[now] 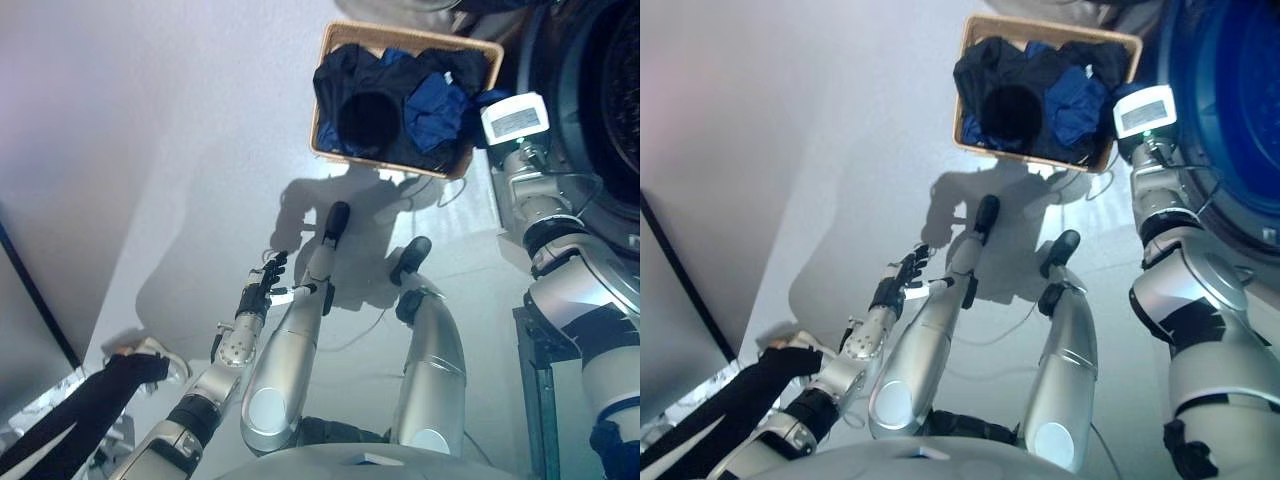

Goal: Put the clothes in the basket into the washing machine.

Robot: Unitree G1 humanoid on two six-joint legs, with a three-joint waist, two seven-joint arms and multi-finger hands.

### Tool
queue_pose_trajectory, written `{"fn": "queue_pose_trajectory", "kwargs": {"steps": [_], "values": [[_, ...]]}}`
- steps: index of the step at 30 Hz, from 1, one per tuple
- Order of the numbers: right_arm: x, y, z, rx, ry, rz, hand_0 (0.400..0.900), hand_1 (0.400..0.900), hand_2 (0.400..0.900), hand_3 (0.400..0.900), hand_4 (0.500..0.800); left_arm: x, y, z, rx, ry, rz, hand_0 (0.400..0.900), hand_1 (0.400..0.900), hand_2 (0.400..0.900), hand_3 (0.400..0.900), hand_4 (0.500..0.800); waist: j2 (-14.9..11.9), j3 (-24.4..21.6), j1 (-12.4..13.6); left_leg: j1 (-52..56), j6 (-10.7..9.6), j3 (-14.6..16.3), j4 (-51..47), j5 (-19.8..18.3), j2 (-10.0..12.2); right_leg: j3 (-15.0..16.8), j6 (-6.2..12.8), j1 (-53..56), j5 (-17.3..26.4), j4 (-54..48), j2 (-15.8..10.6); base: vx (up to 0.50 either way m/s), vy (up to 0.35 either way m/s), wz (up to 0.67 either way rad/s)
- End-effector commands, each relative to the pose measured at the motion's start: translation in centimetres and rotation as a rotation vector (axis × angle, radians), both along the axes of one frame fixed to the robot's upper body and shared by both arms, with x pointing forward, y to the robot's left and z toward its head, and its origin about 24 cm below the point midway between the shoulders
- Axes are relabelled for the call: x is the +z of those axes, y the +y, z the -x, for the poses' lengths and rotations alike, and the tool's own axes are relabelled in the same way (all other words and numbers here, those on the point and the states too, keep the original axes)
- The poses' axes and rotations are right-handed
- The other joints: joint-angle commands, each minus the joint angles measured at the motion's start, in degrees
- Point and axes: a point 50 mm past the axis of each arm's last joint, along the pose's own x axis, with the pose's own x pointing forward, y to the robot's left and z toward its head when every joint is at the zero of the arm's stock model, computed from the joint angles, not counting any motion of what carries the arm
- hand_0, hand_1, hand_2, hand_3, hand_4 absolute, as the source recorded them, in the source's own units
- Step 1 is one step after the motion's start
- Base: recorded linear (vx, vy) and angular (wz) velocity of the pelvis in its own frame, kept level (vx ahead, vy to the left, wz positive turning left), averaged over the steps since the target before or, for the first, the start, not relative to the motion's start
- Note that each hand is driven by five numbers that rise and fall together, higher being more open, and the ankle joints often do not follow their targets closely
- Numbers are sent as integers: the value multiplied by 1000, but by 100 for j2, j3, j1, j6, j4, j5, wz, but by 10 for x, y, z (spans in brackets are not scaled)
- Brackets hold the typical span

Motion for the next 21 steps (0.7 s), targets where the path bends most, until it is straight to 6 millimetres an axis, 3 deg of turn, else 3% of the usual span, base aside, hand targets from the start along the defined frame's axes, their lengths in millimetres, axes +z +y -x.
{"fn": "queue_pose_trajectory", "kwargs": {"steps": [1,13,21], "values": [[70,-29,10,-65,-200,127,900,900,900,900,800,7,-1,6,0,-44,24,900,900,900,900,800,405,-77,80,-376,35,55,1104,-1174,-230,215,409,-140,389,-180,-141,-4,40,11],[121,-43,24,-110,-327,234,900,900,900,900,800,28,-8,-1,-48,-140,41,900,900,900,900,800,760,-77,291,-1149,96,15,1633,-1299,-563,407,389,-951,133,571,-473,-1,43,12],[113,-61,32,-188,-251,269,900,900,900,900,800,37,-11,-2,-54,-176,62,900,900,900,900,800,814,-77,283,-1514,114,35,1821,-1323,-666,533,366,-1336,91,784,-553,-3,16,4]]}}
